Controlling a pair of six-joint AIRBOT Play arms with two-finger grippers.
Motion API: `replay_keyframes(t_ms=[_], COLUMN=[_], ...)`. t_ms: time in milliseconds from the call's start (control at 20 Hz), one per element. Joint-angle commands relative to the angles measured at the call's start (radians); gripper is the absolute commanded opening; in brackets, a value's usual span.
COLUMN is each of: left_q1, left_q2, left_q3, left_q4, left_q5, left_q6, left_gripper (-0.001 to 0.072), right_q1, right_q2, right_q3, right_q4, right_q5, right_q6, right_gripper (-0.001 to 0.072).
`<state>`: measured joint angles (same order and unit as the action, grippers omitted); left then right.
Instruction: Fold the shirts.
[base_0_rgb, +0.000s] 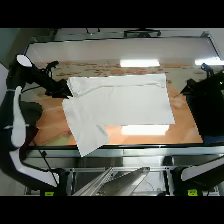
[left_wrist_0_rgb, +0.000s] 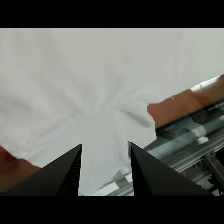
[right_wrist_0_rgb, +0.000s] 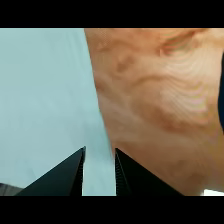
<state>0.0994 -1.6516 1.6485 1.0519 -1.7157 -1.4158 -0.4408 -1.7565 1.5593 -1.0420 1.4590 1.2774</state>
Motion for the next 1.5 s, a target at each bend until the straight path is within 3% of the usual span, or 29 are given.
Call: replay_keyframes(t_ms=[0,50,100,150,400,600,850,1000,1200,1450], left_q1=[-0.001,0.008,0.014,0.021,0.022,0.022,0.022,0.022,0.022,0.022], left_q2=[0.315,0.412,0.505,0.581,0.805,0.885,0.927,0.903,0.758,0.568], left_q3=[-0.411,-0.543,-0.663,-0.761,-1.023,-1.14,-1.281,-1.335,-1.351,-1.35], left_q4=[0.003,0.001,-0.006,-0.008,-0.007,-0.007,-0.04,-0.052,-0.051,-0.097], left_q5=[0.171,0.227,0.283,0.327,0.402,0.437,0.573,0.648,0.653,0.671], left_q6=[0.03,0.028,0.026,0.025,-0.008,-0.053,-0.1,-0.1,-0.083,0.027], left_gripper=[0.0314,0.0314,0.0315,0.0315,0.0316,0.0317,0.0316,0.0317,0.0316,0.0315], right_q1=[-0.039,-0.047,-0.05,-0.05,-0.041,0.008,0.083,0.09,0.09,0.09], right_q2=[0.131,0.142,0.141,0.138,0.055,0.011,0.01,0.01,0.01,0.01], right_q3=[-0.245,-0.294,-0.33,-0.362,-0.41,-0.423,-0.423,-0.423,-0.423,-0.423], right_q4=[-0.035,-0.035,-0.035,-0.035,0.07,0.131,0.132,0.146,0.149,0.149], right_q5=[-0.024,-0.03,-0.039,-0.075,-0.119,-0.118,-0.14,-0.127,-0.113,-0.105], right_q6=[-0.057,-0.086,-0.098,-0.101,-0.13,-0.169,-0.187,-0.187,-0.187,-0.187], right_gripper=[0.0227,0.0261,0.039,0.0464,0.0453,0.0453,0.0453,0.0453,0.0453,0.0453])
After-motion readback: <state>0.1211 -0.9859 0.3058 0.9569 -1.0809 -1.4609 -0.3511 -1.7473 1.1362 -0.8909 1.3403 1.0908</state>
